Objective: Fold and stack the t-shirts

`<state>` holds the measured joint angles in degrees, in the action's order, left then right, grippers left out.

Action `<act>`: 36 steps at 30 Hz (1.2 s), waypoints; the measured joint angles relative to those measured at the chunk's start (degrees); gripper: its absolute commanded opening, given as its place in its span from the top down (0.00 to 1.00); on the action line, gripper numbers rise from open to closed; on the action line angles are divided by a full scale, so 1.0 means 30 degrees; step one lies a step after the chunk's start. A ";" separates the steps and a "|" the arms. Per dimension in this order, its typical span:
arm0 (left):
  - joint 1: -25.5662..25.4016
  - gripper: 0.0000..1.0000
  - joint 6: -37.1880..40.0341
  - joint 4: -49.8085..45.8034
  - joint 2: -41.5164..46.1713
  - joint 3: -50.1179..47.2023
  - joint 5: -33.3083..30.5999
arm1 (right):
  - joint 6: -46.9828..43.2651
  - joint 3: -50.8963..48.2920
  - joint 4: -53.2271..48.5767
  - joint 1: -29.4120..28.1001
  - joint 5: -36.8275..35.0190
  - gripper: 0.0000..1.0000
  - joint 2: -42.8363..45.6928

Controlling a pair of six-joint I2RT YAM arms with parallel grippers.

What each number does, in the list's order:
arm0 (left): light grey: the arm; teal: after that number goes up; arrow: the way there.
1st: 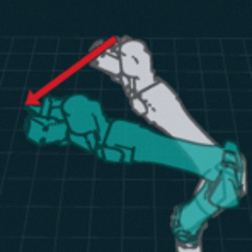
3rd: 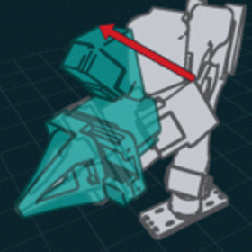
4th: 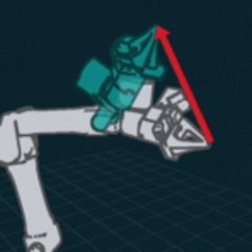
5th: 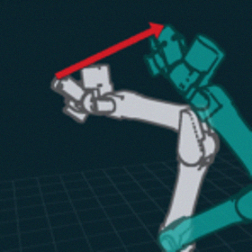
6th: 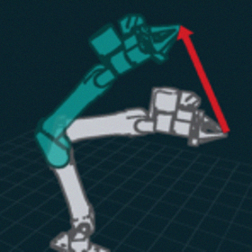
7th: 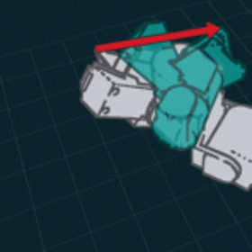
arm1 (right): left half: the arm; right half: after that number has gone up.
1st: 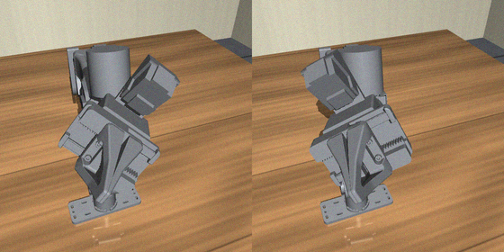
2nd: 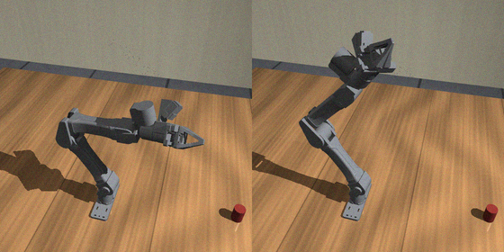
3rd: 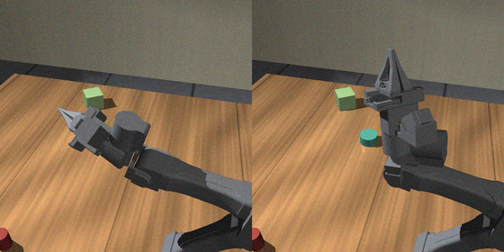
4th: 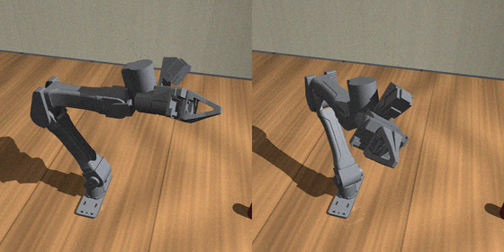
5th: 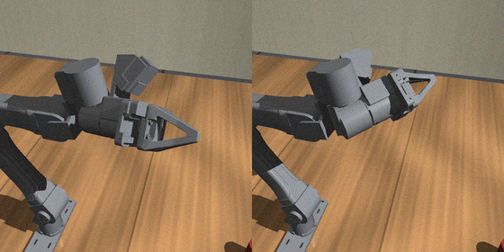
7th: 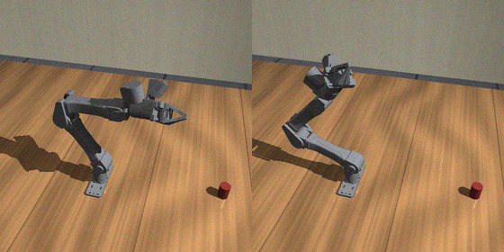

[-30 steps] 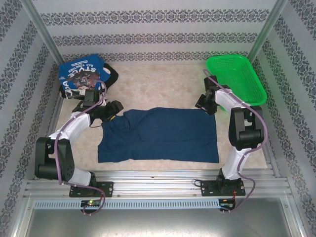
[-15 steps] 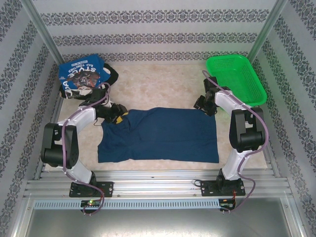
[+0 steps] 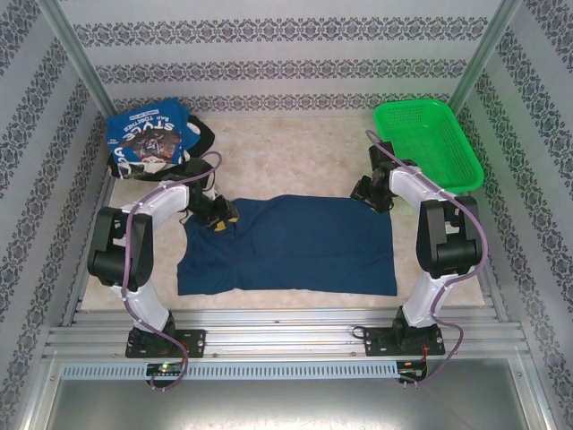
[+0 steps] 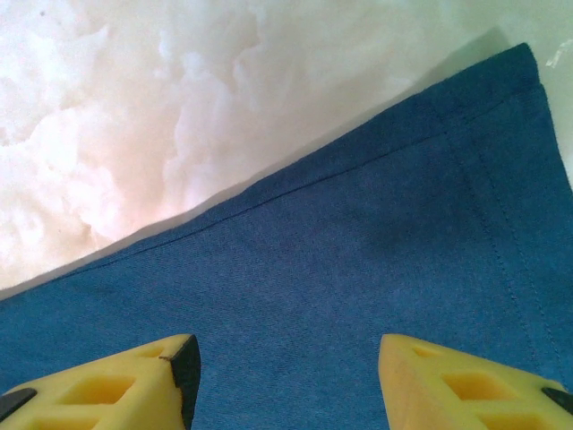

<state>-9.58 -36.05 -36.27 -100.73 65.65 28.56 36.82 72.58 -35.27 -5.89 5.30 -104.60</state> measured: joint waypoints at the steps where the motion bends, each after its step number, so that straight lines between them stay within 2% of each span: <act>1: -0.0080 0.63 0.0117 -0.0095 -0.0146 0.0029 -0.0175 | 0.0000 0.0000 0.0007 0.0000 0.0007 0.44 0.0000; 11: -0.0277 0.63 0.0758 -0.0299 -0.0940 0.0750 -0.1661 | 0.0000 -0.0124 0.0328 0.0000 0.0066 0.44 0.0029; 18: -0.0277 0.77 0.1319 -0.0313 -0.1610 0.1239 -0.2579 | 0.0000 -0.0539 0.0357 0.0000 0.0073 0.44 0.0131; 36: 0.0109 0.75 0.1683 -0.0561 -0.1661 0.1239 -0.4131 | 0.0000 -0.0539 0.0430 0.0015 0.0131 0.43 0.0248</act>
<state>-9.26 -31.00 -37.95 -105.71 69.36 16.16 36.82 70.96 -33.98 -5.85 5.69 -103.85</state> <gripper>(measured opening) 0.246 0.567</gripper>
